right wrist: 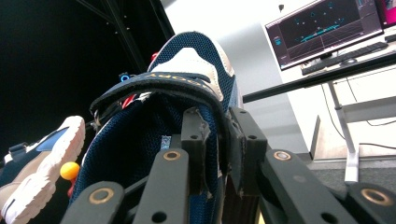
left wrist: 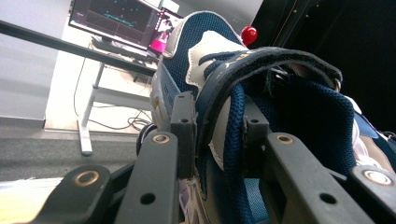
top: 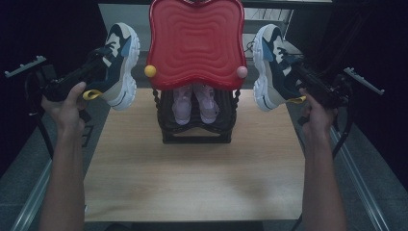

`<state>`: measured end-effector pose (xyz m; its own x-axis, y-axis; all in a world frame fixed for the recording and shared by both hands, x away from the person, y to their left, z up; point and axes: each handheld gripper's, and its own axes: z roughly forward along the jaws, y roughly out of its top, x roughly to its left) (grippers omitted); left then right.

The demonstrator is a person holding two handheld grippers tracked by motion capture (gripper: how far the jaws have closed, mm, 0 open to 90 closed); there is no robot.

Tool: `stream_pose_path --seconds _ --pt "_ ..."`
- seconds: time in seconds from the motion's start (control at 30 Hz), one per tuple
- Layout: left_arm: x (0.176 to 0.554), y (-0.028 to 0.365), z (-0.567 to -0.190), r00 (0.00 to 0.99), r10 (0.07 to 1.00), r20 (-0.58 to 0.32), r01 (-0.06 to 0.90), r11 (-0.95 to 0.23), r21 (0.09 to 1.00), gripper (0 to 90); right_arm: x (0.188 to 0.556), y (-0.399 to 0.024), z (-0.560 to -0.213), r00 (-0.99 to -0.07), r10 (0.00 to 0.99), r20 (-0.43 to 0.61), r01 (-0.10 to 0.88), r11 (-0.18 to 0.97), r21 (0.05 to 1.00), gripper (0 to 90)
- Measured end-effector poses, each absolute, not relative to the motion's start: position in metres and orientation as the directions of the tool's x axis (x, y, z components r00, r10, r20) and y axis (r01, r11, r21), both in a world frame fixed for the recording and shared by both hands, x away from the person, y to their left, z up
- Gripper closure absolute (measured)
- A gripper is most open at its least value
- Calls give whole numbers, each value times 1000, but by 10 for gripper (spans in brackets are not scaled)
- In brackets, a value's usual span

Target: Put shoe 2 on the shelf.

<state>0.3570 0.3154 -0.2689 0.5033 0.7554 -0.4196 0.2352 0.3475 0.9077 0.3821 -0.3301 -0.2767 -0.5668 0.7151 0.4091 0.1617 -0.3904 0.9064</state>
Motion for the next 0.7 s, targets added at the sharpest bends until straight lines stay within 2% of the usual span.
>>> stream_pose_path --seconds 0.7 --pt "375 286 -233 547 731 -408 224 341 913 736 399 -289 -228 -622 673 401 169 -384 908 777"
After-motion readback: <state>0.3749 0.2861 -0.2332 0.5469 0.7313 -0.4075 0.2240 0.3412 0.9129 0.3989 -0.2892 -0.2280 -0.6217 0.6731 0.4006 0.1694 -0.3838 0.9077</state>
